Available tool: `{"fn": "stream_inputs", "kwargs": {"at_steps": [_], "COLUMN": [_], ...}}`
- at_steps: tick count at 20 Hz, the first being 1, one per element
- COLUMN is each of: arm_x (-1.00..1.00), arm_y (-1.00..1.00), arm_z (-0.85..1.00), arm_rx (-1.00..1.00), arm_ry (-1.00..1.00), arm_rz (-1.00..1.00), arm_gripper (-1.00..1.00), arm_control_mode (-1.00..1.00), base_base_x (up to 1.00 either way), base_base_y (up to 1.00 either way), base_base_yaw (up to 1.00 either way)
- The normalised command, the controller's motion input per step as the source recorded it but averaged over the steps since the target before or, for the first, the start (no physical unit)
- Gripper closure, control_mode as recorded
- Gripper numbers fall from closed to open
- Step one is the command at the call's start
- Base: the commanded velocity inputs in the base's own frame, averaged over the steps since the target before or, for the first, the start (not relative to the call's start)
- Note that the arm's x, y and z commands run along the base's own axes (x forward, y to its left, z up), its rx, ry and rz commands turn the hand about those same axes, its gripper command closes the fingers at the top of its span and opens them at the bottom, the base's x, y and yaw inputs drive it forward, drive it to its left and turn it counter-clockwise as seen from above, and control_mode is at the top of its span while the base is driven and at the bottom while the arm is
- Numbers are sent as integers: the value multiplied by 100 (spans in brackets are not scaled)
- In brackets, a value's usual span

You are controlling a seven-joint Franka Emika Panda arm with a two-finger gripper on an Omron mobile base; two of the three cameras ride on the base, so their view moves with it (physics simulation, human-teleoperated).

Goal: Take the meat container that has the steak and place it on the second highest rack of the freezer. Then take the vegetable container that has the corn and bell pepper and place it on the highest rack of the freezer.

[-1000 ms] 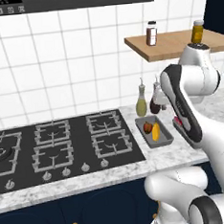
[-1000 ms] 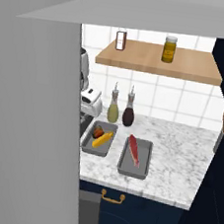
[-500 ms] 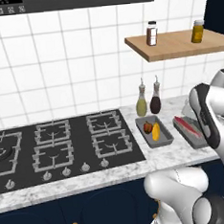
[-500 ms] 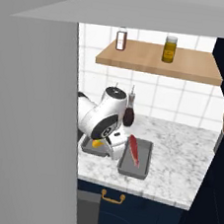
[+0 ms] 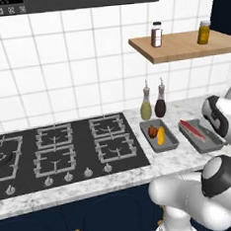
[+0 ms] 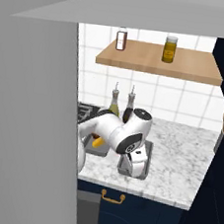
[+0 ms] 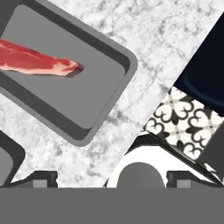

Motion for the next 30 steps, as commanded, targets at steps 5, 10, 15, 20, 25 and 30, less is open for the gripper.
{"fn": "stream_inputs", "kwargs": {"at_steps": [5,10,15,20,25,30], "arm_x": [23,32,26,26,9,0], "arm_y": [-13,-1,0,0,0,0], "arm_z": [-35,-66,-54,-38,-7,0], "arm_rx": [3,0,0,0,0,0], "arm_ry": [2,11,7,3,0,0], "arm_rz": [-7,-3,0,-1,-1,0], "arm_gripper": [-100,-100,-100,-100,100,100], "arm_control_mode": [-100,-100,-100,-100,-100,-100], "base_base_x": [0,0,0,0,0,0], "base_base_y": [0,0,0,0,0,0], "base_base_yaw": [0,0,0,0,0,0]}}
